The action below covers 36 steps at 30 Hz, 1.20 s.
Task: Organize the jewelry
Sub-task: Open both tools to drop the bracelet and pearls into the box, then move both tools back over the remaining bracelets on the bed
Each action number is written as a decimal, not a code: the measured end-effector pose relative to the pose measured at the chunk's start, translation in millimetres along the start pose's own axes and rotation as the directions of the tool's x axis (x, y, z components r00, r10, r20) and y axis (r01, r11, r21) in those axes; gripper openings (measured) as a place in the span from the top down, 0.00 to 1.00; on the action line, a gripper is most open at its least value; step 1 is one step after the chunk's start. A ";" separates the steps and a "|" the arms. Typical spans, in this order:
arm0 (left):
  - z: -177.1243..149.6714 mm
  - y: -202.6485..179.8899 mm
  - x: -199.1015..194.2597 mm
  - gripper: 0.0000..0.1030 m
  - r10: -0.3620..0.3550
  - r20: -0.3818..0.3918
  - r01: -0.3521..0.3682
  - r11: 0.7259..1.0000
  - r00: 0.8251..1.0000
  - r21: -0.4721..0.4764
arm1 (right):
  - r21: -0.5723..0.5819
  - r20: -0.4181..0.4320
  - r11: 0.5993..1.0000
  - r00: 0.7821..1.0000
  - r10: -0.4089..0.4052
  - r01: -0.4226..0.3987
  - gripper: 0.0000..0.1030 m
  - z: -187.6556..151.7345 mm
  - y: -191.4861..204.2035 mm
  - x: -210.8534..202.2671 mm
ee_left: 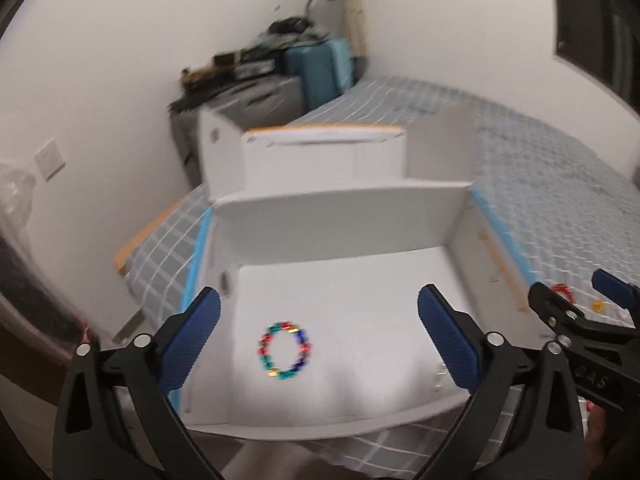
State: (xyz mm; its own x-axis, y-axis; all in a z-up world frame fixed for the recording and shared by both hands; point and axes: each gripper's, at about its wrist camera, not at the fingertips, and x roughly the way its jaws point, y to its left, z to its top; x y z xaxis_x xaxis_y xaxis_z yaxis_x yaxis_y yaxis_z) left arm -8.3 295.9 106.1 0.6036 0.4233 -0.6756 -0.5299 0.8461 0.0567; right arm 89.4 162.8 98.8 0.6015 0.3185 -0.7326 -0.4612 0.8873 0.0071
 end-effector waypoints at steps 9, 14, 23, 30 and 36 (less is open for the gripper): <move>-5.4 -87.5 -30.7 0.06 -0.131 0.054 0.125 0.987 0.990 0.105 | 0.084 0.081 0.990 0.989 -0.123 0.116 0.07 -18.8 -80.7 -47.7; -17.0 -134.6 -35.9 0.05 -0.188 0.050 0.178 0.970 0.981 0.163 | 0.139 0.081 0.970 0.974 -0.213 0.200 0.07 -44.1 -131.2 -69.3; -53.6 -219.1 -34.7 0.06 -0.353 -0.038 0.351 0.902 0.935 0.250 | 0.243 0.019 0.931 0.958 -0.286 0.273 0.07 -96.8 -218.9 -80.8; -85.6 -272.2 -5.6 0.06 -0.376 -0.125 0.396 0.872 0.918 0.288 | 0.292 -0.059 0.909 0.954 -0.294 0.298 0.07 -144.9 -267.6 -67.2; -120.9 -300.6 27.0 0.06 -0.371 -0.198 0.417 0.854 0.907 0.310 | 0.332 -0.118 0.896 0.956 -0.270 0.294 0.07 -181.2 -300.1 -45.9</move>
State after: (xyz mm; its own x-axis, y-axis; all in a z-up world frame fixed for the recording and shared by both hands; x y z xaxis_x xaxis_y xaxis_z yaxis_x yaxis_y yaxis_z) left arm 95.3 13.8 -18.0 0.6261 0.0059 -0.7797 -0.0164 0.9999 -0.0056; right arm 82.0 -178.6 6.9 0.6222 0.0257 -0.7824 -0.0197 0.9997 0.0171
